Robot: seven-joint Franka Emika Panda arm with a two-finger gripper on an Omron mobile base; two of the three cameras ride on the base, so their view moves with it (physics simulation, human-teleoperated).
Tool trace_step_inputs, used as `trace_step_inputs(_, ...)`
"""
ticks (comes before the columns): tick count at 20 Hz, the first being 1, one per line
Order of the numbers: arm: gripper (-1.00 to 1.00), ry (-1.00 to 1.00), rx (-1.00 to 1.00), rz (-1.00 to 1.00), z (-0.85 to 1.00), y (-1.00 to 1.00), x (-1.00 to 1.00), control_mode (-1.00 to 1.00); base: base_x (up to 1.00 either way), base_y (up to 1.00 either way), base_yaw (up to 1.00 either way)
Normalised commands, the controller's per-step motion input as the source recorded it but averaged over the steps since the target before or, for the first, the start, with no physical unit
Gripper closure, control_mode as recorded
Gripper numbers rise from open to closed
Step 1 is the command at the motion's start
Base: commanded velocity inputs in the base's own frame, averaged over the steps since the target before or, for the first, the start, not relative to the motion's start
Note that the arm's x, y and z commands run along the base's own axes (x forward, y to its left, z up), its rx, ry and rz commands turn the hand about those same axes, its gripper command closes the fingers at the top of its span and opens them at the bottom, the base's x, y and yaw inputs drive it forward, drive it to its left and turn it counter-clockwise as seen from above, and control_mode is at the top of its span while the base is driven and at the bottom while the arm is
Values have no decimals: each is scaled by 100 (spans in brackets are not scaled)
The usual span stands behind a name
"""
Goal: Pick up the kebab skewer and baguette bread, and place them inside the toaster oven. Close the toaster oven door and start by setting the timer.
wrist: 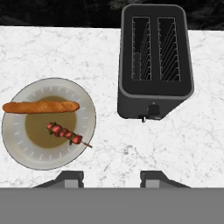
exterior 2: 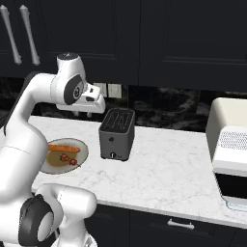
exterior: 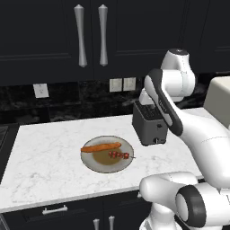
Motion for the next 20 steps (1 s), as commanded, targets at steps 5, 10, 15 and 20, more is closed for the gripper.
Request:
trace_step_inputs(5, -100, 0, 0, 0, 0, 0, 0, 100, 0, 0, 0)
trace_step_inputs(10, -100, 0, 0, 0, 0, 0, 0, 100, 0, 0, 0)
trace_step_inputs(15, -100, 0, 0, 0, 0, 0, 0, 100, -3, -2, 0)
trace_step_inputs(20, -100, 0, 0, 0, 0, 0, 0, 100, 0, -80, -3)
